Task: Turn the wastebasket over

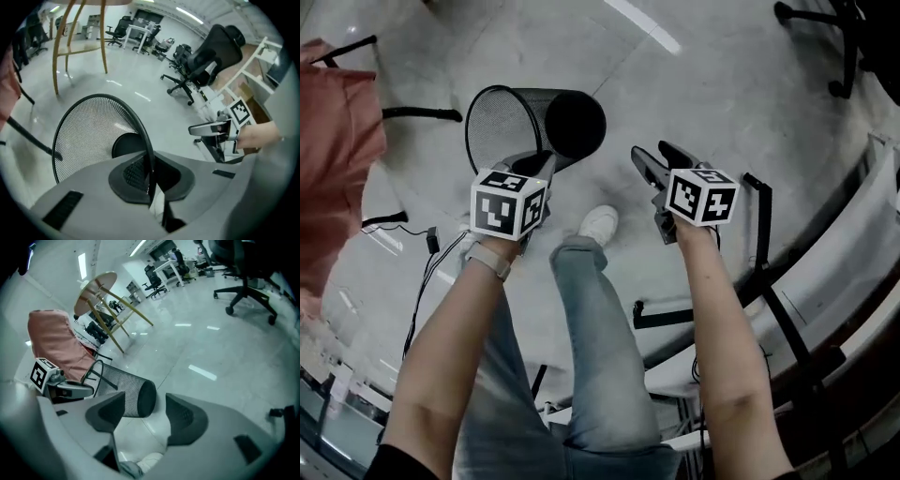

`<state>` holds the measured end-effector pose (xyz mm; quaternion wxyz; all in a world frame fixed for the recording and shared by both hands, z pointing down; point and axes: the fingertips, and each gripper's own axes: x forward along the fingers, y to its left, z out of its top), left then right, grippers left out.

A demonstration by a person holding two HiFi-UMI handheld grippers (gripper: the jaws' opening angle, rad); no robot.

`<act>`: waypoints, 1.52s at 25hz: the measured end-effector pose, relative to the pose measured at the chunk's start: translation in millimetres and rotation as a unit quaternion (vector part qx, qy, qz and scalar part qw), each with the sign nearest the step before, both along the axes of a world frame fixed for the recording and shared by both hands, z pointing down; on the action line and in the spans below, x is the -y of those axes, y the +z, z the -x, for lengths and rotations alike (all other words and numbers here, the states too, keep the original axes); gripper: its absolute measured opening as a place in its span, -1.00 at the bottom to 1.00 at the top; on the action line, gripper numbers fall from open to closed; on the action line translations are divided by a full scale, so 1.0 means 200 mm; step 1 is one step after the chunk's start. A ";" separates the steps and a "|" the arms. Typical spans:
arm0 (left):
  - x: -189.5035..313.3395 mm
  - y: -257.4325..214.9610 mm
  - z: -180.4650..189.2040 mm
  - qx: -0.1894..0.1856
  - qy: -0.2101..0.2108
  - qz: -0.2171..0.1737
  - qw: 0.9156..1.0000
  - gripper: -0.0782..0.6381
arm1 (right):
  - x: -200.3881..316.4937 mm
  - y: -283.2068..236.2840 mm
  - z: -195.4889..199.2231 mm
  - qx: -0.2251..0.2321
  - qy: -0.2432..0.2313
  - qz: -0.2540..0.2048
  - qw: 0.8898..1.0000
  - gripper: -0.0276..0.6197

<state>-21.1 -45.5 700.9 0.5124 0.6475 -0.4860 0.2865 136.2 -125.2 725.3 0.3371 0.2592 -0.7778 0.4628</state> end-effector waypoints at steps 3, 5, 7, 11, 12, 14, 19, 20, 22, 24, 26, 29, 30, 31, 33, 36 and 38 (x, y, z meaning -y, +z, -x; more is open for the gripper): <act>0.12 0.03 -0.05 0.032 0.018 0.005 0.999 -0.73 | -0.02 0.01 -0.11 0.011 0.045 0.011 0.999 -0.06; 0.18 0.05 -0.10 0.040 0.011 0.014 0.999 -0.73 | -0.05 0.02 -0.18 0.014 0.069 0.017 0.997 -0.06; 0.23 0.08 -0.17 0.040 0.006 0.029 0.999 -0.72 | -0.08 0.03 -0.25 0.018 0.100 0.023 0.995 -0.06; 0.30 0.16 -0.33 0.027 -0.001 0.064 0.998 -0.65 | -0.13 0.03 -0.36 0.027 0.143 0.034 0.989 -0.06; 0.32 0.18 -0.36 0.027 0.001 0.066 0.997 -0.63 | -0.14 0.03 -0.39 0.027 0.148 0.033 0.988 -0.06; 0.37 0.22 -0.43 0.028 0.005 0.064 0.998 -0.60 | -0.17 0.03 -0.46 0.025 0.156 0.031 0.987 -0.06; 0.42 0.28 -0.54 0.025 0.006 0.062 0.998 -0.54 | -0.19 0.05 -0.60 0.024 0.173 0.022 0.984 -0.06; 0.42 0.29 -0.55 0.026 0.007 0.061 0.998 -0.53 | -0.20 0.05 -0.62 0.023 0.175 0.020 0.984 -0.06; 0.42 0.31 -0.57 0.025 0.006 0.057 0.998 -0.51 | -0.19 0.05 -0.65 0.023 0.180 0.016 0.983 -0.06; 0.42 0.31 -0.58 0.016 0.004 0.050 0.999 -0.49 | -0.20 0.04 -0.67 0.025 0.185 0.013 0.982 -0.06; 0.40 0.30 -0.61 0.002 0.008 0.041 0.999 -0.41 | -0.22 0.03 -0.68 0.025 0.184 0.010 0.983 -0.06; 0.41 0.25 -0.62 -0.015 0.013 0.020 1.000 -0.24 | -0.23 -0.01 -0.68 0.021 0.171 0.001 0.985 -0.06; 0.41 0.23 -0.62 -0.021 0.012 0.014 1.000 -0.19 | -0.23 -0.02 -0.67 0.022 0.168 -0.003 0.985 -0.06; 0.41 0.20 -0.62 -0.027 0.009 0.007 1.000 -0.14 | -0.23 -0.04 -0.67 0.024 0.168 -0.006 0.986 -0.06; 0.41 0.13 -0.62 -0.037 0.007 -0.006 0.999 -0.08 | -0.22 -0.08 -0.66 0.026 0.167 -0.013 0.986 -0.06; 0.37 -0.05 -0.59 -0.050 0.012 -0.035 0.998 -0.07 | -0.24 -0.17 -0.62 0.029 0.158 -0.023 0.987 -0.06; 0.37 -0.21 -0.54 -0.060 0.010 -0.065 0.996 -0.08 | -0.22 -0.27 -0.56 0.033 0.149 -0.036 0.988 -0.12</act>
